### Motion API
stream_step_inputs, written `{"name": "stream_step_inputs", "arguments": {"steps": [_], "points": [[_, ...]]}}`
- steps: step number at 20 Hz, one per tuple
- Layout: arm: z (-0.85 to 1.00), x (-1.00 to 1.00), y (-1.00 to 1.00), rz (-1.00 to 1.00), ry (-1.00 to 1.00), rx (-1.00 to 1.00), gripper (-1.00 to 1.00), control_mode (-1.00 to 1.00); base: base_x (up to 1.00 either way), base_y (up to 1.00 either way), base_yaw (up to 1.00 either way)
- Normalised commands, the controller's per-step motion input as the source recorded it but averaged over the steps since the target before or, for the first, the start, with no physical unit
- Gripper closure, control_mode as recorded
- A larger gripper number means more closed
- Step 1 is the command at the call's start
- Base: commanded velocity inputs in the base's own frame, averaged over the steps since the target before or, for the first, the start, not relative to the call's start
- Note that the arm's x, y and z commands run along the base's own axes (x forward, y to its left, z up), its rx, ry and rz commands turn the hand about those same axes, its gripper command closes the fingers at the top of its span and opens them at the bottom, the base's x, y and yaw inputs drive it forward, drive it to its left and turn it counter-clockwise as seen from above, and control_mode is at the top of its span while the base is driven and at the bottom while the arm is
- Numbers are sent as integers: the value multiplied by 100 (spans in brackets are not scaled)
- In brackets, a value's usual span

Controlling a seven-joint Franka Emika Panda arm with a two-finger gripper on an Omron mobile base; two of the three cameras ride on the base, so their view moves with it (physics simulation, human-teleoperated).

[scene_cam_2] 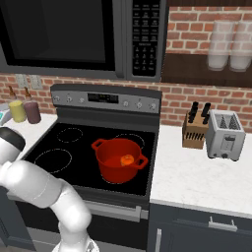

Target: Put the squash and tomato in the pot. Retrieve the spatula and lightly stir the vegetables in the pot.

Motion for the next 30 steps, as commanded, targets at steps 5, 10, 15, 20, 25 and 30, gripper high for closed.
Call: {"name": "stream_step_inputs", "arguments": {"steps": [5, 10, 15, 20, 25, 30], "points": [[51, 19, 5, -4, 0, 0, -100, -100, 0, 0, 0], [12, 55, 45, -1, 1, -1, -100, -100, 0, 0, 0], [-3, 71, 58, -1, 6, -7, -100, -100, 0, 0, 0], [-12, 51, 16, -4, 10, -10, -100, -100, 0, 0, 0], [-41, 22, 9, -1, 12, -9, -100, -100, 0, 0, 0], [-48, 22, 16, 0, 11, -9, -100, -100, 0, 0, 0]]}}
